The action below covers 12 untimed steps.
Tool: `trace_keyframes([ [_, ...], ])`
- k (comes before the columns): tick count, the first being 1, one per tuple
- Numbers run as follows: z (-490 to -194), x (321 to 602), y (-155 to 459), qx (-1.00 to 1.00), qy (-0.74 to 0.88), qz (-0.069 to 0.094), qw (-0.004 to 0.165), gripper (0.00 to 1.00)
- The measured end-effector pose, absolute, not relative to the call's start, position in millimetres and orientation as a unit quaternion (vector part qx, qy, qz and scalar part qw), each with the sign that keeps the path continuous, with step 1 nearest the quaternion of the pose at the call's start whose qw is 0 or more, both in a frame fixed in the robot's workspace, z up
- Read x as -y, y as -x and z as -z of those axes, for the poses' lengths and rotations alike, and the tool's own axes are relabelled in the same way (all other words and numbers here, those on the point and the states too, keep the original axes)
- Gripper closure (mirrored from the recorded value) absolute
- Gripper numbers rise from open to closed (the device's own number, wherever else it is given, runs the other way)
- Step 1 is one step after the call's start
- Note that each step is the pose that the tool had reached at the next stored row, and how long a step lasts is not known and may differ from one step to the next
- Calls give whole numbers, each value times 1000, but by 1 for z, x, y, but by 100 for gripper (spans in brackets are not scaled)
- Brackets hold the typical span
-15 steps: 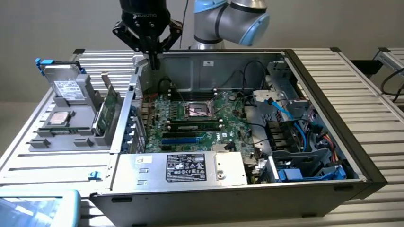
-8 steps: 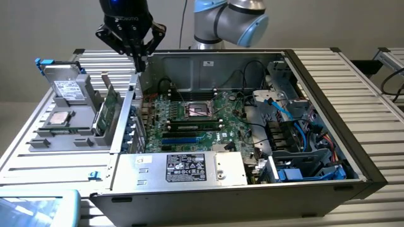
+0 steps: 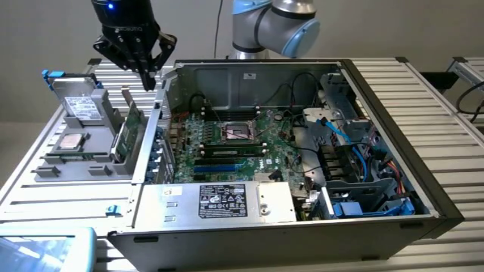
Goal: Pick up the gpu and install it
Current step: 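Reach for the gpu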
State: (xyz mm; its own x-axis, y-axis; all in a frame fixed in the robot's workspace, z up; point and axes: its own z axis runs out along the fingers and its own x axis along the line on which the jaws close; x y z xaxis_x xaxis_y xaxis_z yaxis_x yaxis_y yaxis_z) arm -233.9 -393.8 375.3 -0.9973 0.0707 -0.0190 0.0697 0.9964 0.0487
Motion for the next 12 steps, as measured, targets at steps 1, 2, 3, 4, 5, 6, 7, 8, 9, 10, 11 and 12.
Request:
trace_keyframes([
  [1,-374,393,238,-999,-35,-24,10,88],
  [2,-373,393,243,-999,-35,-24,10,88],
  [3,-371,392,247,-999,-35,-24,10,88],
  [4,-370,392,252,-999,-35,-24,10,88],
  [5,-369,391,256,-999,-35,-24,10,88],
  [6,-368,391,261,-999,-35,-24,10,88],
  [7,-367,390,265,-999,-35,-24,10,88],
  [8,-366,390,270,-999,-35,-24,10,88],
  [9,-365,390,274,-999,-35,-24,10,88],
  [10,-364,389,279,-999,-35,-24,10,88],
  [11,-363,389,284,-999,-35,-24,10,88],
  [12,-363,389,288,-999,-35,-24,10,88],
])
